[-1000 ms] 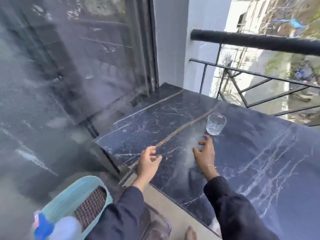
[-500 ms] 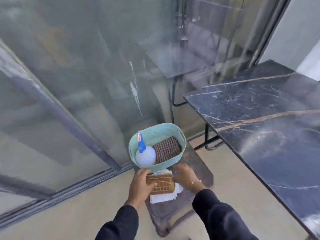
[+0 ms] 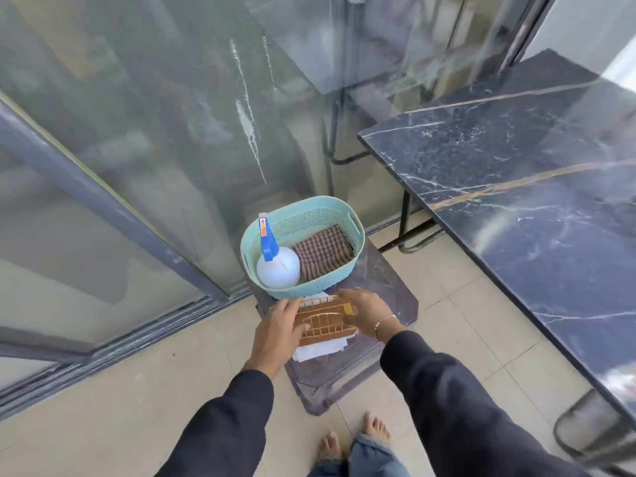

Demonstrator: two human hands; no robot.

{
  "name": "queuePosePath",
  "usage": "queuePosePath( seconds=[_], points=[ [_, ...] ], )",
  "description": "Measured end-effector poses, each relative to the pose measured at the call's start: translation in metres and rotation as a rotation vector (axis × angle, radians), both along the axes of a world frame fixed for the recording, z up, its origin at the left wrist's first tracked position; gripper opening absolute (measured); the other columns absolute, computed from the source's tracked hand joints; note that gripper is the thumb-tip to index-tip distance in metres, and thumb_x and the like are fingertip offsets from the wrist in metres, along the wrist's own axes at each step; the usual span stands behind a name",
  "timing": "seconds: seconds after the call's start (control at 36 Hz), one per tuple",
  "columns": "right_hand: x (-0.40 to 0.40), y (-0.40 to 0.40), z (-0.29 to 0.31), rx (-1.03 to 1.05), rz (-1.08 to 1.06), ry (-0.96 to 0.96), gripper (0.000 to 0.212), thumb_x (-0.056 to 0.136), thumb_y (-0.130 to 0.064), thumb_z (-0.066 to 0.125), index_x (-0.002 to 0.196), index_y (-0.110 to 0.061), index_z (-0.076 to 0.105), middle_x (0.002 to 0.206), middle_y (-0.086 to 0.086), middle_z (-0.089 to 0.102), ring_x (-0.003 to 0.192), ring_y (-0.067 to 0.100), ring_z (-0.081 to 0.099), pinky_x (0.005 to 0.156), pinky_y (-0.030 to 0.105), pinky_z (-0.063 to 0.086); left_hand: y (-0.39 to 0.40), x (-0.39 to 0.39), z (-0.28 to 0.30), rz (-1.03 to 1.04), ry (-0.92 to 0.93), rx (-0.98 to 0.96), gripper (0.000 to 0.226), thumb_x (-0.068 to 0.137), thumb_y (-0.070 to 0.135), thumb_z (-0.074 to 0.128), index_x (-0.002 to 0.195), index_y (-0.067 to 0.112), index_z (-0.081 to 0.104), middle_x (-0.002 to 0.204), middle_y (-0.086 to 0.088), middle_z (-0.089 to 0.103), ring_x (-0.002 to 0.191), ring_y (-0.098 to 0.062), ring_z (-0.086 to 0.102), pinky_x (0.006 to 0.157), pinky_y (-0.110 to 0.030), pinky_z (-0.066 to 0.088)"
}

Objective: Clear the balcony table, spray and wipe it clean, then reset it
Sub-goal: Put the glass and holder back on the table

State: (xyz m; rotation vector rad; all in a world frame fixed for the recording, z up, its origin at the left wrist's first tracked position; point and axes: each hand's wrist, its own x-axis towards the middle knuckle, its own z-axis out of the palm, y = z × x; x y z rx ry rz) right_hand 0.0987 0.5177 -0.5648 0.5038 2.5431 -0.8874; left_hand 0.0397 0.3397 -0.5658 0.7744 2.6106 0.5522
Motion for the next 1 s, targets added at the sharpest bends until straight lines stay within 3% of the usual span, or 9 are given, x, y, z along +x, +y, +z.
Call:
queuePosePath(
  seconds=[0.14,0.25,0.33,0.5,0.75,1.0],
  points=[
    [0.020,0.047,0.057,-0.002,-0.040,-0.011,0.056,0.084,-0.015,0.065,0.136,-0.020,0.045,0.137,0.004,0.051,0.123,0.022,0.049,0.103,0.026,0.035,0.036,0.009,0.038,-0.159,0.097,0.080,0.054,0.092,0.033,0.059,0.137,0.006,0.048,0.128,-0.009,0.055,0.120,-0.027,0.050,0.099,-0.036,0.039],
    [0.042,0.088,0.106,-0.036,-0.112,0.046,0.054,0.081,-0.013,0.069,0.132,-0.013,0.050,0.134,0.011,0.053,0.119,0.027,0.052,0.104,0.032,0.040,0.075,0.010,0.076,-0.272,0.205,0.195,0.065,0.086,0.051,0.040,0.131,0.005,0.055,0.116,-0.009,0.061,0.107,-0.028,0.058,0.087,-0.039,0.048],
    [0.061,0.120,0.146,-0.009,-0.169,0.101,0.057,0.082,-0.017,0.069,0.135,-0.013,0.047,0.134,0.008,0.053,0.119,0.025,0.053,0.104,0.029,0.039,0.114,0.011,0.111,-0.352,0.299,0.288,0.063,0.086,0.048,0.038,0.123,0.003,0.061,0.108,-0.009,0.065,0.098,-0.028,0.062,0.081,-0.036,0.051],
    [0.111,0.179,0.205,0.045,-0.384,0.217,0.054,0.082,-0.013,0.068,0.132,-0.011,0.050,0.127,0.010,0.059,0.115,0.026,0.057,0.099,0.029,0.041,0.204,0.021,0.165,-0.527,0.364,0.324,0.067,0.086,0.051,0.034,0.126,0.004,0.059,0.113,-0.010,0.064,0.104,-0.032,0.061,0.091,-0.041,0.047],
    [0.194,0.265,0.215,0.054,-0.642,0.229,0.060,0.081,-0.009,0.069,0.135,-0.015,0.046,0.135,0.006,0.053,0.119,0.022,0.054,0.103,0.030,0.043,0.338,0.081,0.182,-0.769,0.324,0.215,0.051,0.099,0.035,0.041,0.145,0.014,0.033,0.141,-0.001,0.044,0.129,-0.019,0.041,0.106,-0.031,0.030],
    [0.219,0.348,0.198,0.065,-0.762,0.209,0.059,0.083,-0.008,0.066,0.137,-0.019,0.044,0.135,0.007,0.054,0.121,0.021,0.053,0.105,0.034,0.042,0.442,0.103,0.174,-0.860,0.357,0.106,0.051,0.100,0.035,0.039,0.146,0.014,0.031,0.142,-0.001,0.044,0.130,-0.018,0.042,0.107,-0.032,0.029]
  ],
)
